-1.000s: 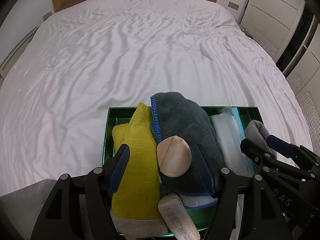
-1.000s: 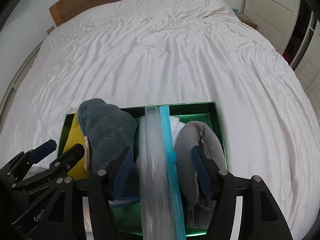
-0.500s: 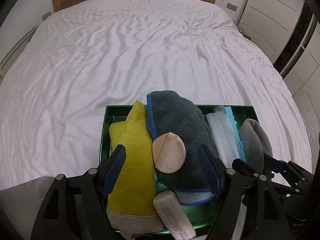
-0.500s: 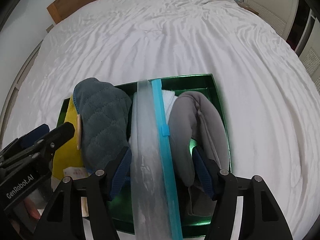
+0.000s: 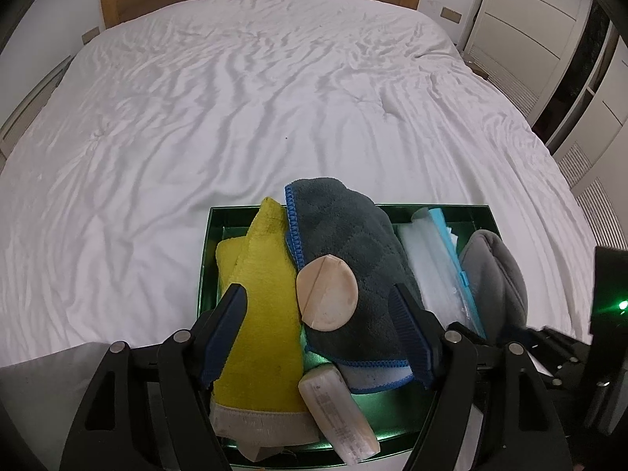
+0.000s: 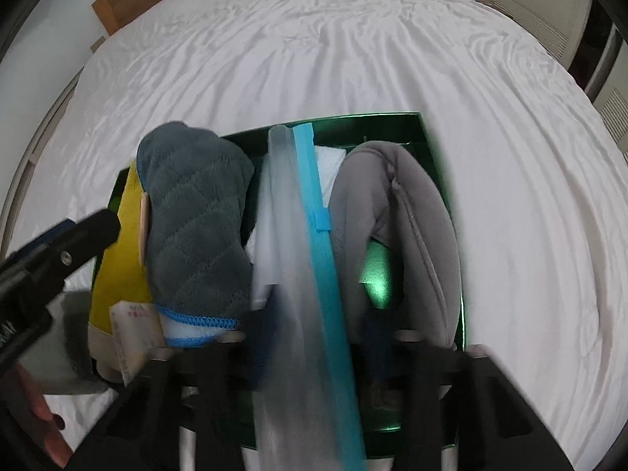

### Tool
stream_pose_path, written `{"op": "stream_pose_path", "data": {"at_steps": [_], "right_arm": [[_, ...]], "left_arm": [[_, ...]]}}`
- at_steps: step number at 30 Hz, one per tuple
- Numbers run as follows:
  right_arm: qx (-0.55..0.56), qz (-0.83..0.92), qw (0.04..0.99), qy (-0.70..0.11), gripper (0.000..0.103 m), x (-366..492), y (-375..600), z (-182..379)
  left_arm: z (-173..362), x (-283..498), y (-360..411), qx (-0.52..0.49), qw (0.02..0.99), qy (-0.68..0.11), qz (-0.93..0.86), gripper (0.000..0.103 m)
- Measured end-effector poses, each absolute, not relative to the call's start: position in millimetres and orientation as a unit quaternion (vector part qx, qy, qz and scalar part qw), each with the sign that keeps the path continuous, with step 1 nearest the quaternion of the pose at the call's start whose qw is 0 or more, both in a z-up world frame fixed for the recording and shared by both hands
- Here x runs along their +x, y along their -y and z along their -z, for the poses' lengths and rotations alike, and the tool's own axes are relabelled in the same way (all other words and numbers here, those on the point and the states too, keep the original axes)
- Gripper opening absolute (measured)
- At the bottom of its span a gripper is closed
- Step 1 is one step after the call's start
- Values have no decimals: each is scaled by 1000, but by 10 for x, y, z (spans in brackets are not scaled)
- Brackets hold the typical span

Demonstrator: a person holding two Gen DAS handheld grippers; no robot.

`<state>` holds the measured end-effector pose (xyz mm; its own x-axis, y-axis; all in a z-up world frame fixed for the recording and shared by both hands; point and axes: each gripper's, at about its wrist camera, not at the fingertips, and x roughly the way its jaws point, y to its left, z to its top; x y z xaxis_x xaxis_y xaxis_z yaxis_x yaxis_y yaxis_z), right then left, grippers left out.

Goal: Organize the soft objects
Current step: 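Lower the sponge onto the mitt and the zip bag into the tray, opening both tools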

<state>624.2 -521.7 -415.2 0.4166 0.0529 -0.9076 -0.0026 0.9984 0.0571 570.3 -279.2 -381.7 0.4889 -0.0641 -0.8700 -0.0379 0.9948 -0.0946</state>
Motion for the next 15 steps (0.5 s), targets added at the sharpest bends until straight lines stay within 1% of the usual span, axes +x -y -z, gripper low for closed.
{"op": "stream_pose_path", "data": {"at_steps": [1, 3, 5, 10, 13, 14, 15], "right_arm": [[18, -17, 843, -538, 19, 6249, 5212, 4155], [14, -24, 843, -537, 8, 6256, 5201, 4157], [1, -27, 849, -527, 6, 6236, 5188, 4129], [-9, -63, 877, -477, 6, 6105, 5133, 3940], [-21, -107, 881, -461, 6, 6042, 5039, 3890], [-26, -120, 877, -464, 7, 6037, 5011, 3914], [-36, -128, 871, -472, 13, 6042, 4985, 3964]], "left_arm": [[3814, 5705, 2786, -51, 861, -506, 8, 69], [3808, 5705, 2784, -50, 862, -505, 7, 69], [3804, 5698, 2785, -50, 862, -504, 6, 69], [3797, 5696, 2783, -51, 863, -503, 7, 69], [3783, 5695, 2769, -53, 864, -500, 4, 69], [3781, 5698, 2765, -55, 864, -500, 3, 69], [3782, 5701, 2765, -56, 864, -501, 2, 69]]}}
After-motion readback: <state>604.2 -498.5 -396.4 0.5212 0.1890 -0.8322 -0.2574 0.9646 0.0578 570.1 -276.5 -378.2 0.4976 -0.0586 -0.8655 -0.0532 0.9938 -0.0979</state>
